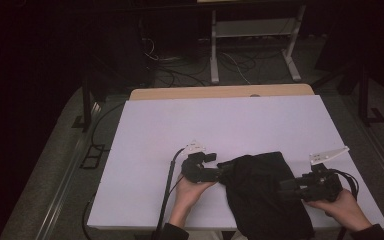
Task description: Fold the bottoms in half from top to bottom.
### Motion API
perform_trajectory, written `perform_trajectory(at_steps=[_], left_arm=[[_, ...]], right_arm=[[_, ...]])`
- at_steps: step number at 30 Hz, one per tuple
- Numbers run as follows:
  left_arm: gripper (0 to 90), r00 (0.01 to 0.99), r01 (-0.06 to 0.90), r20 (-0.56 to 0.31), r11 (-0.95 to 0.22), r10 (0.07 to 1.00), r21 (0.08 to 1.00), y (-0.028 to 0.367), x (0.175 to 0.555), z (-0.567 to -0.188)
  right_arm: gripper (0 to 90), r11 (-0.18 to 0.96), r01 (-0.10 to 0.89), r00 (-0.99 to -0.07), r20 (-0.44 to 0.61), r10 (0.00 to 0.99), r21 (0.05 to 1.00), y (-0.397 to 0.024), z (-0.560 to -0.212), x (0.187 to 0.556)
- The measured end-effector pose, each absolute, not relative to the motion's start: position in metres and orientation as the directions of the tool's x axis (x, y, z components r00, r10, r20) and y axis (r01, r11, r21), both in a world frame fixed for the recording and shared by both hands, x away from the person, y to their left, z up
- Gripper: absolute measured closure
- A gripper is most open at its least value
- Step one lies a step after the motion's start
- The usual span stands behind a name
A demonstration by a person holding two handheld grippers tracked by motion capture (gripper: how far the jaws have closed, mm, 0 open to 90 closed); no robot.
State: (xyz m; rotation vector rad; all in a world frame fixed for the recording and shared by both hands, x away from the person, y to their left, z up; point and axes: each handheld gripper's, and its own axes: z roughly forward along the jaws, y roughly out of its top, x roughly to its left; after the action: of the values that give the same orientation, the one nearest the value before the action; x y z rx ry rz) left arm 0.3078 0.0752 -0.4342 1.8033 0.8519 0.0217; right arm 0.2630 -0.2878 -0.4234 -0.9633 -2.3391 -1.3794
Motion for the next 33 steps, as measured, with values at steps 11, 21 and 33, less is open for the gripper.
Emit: perform_trajectory(at_steps=[11, 21, 33], left_arm=[[19.2, 0.743, 0.534, -0.376, -0.152, 0.553, 0.832, 0.074, 0.308, -0.431], [18.8, 0.749, 0.533, -0.37, -0.169, 0.549, 0.829, 0.073, 0.305, -0.43], [18.0, 0.746, 0.539, -0.367, -0.179, 0.555, 0.823, 0.07, 0.306, -0.435]], right_arm=[[88.9, 0.308, 0.623, -0.742, 0.418, 0.524, 0.719, -0.288, -0.413, 0.297], [88.9, 0.348, 0.644, -0.728, 0.406, 0.553, 0.681, -0.274, -0.42, 0.324], [88.9, 0.372, 0.663, -0.717, 0.411, 0.563, 0.649, -0.265, -0.431, 0.342]])
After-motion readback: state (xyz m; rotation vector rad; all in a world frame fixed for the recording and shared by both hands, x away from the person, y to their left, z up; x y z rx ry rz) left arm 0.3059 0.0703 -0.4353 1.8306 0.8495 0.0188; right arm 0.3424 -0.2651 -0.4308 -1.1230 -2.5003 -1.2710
